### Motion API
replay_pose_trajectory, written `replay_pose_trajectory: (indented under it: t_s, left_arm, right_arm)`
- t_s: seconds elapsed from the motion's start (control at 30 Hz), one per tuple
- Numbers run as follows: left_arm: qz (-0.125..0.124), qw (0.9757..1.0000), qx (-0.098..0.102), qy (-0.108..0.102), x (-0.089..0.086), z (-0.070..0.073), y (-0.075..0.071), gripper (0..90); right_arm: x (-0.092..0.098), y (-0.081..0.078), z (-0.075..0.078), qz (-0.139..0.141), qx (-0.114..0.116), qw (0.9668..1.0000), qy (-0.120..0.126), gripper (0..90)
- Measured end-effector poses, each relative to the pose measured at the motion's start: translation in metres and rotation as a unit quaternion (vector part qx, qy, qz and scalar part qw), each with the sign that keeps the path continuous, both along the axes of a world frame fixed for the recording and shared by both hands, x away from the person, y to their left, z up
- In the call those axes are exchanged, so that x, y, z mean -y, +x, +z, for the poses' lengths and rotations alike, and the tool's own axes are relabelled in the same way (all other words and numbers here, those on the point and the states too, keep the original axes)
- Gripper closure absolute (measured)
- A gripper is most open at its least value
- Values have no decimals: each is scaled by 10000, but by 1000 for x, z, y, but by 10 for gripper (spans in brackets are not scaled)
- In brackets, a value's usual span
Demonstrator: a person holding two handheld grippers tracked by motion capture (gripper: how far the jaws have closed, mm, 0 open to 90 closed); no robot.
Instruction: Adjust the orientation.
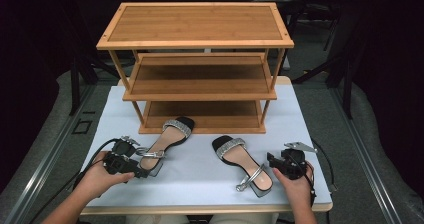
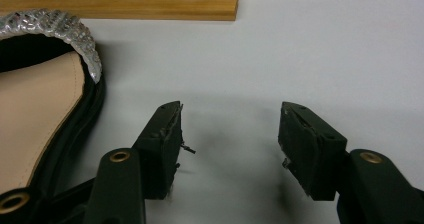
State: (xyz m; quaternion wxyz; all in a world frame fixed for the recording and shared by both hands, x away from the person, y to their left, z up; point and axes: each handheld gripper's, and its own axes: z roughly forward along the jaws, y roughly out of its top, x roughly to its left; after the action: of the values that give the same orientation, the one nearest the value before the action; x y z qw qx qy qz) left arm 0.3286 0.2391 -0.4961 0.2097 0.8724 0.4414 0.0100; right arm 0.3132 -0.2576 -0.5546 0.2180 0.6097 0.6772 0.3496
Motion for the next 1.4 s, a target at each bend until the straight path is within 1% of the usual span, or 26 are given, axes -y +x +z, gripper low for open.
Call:
replay_pose_trajectory:
  t_s: [0.07, 0.13, 0.17, 0.37, 0.4, 0.47, 0.5, 0.53, 0.57, 0.6, 0.7, 0.73, 0.83, 0.9, 0.93, 1.0, 1.07, 1.1, 1.2, 1.23, 1.33, 1.4]
  left_arm:
    - [-19, 10000, 53, 22, 1, -2, 2, 391]
    - [-8, 10000, -2, -7, 3, -3, 4, 428]
    - [-8, 10000, 1, 54, 4, -2, 4, 427]
    - [81, 10000, -49, 30, 8, -2, 2, 430]
    - [48, 10000, -58, 39, 9, -1, 2, 432]
    - [38, 9999, -104, -47, 11, 0, 1, 436]
    - [-11, 9998, -134, -111, 12, 0, 0, 444]
    - [-3, 9997, -189, -182, 13, -1, -1, 447]
    - [-23, 9996, -173, -240, 15, -1, -2, 447]
    - [-56, 9995, -101, -297, 17, -2, -3, 448]
    - [-147, 9992, -45, -372, 24, -2, -3, 448]
    - [-244, 9991, -27, -356, 26, -3, -3, 436]
    - [-428, 9989, 71, -199, 32, -10, -2, 350]
    - [-522, 9985, 54, -150, 35, -16, 0, 325]
    - [-558, 9984, 90, -69, 36, -19, 0, 321]
    - [-573, 9982, 189, -12, 38, -23, 2, 324]
    - [-542, 9984, 177, -63, 38, -25, 3, 316]
    - [-545, 9984, 158, -66, 38, -25, 3, 313]
    - [-548, 9983, 163, -88, 38, -25, 4, 312]
    - [-543, 9983, 165, -90, 38, -25, 4, 312]
    - [-548, 9983, 162, -107, 38, -26, 5, 305]
    - [-483, 9986, 124, -150, 40, -26, 5, 306]
  right_arm:
    - [-1, 0, 0, -6, 21, 10000, 9, 425]
    - [-1, 0, 0, 19, 27, 10000, 10, 425]
    - [-1, 0, 0, 20, 25, 10000, 9, 425]
    - [-1, 1, -1, 34, -21, 10000, -3, 426]
    - [-1, 1, -1, 34, -23, 10000, -8, 426]
    - [-1, 1, -1, 36, -27, 10000, -17, 425]
    - [-2, 1, -1, 31, -25, 10000, -19, 426]
    - [-2, 1, -1, 28, -27, 10000, -17, 425]
    - [-1, 1, -2, 33, -18, 10000, -3, 426]
    - [-1, 1, -2, 31, -26, 10000, 12, 426]
    - [-1, 1, -2, 16, -48, 10000, 14, 426]
    - [-1, 2, -3, -4, -10, 10000, 16, 426]
    - [-1, 1, -3, 0, 28, 10000, 42, 425]
    - [0, 1, -2, 41, -51, 10000, 42, 425]
    - [0, 1, -3, 45, -59, 10000, 49, 426]
    - [0, 1, -3, 61, -63, 9999, 61, 425]
    - [0, 1, -3, 52, -54, 10000, 49, 425]
    - [-1, 2, -3, 14, -13, 10000, 31, 425]
    - [-2, 2, -4, 34, -27, 10000, 43, 426]
    - [-2, 2, -3, 56, -70, 10000, 38, 426]
    - [-2, 2, -3, 91, -68, 9999, 45, 425]
    - [-3, 2, -4, 45, -29, 10000, 29, 425]
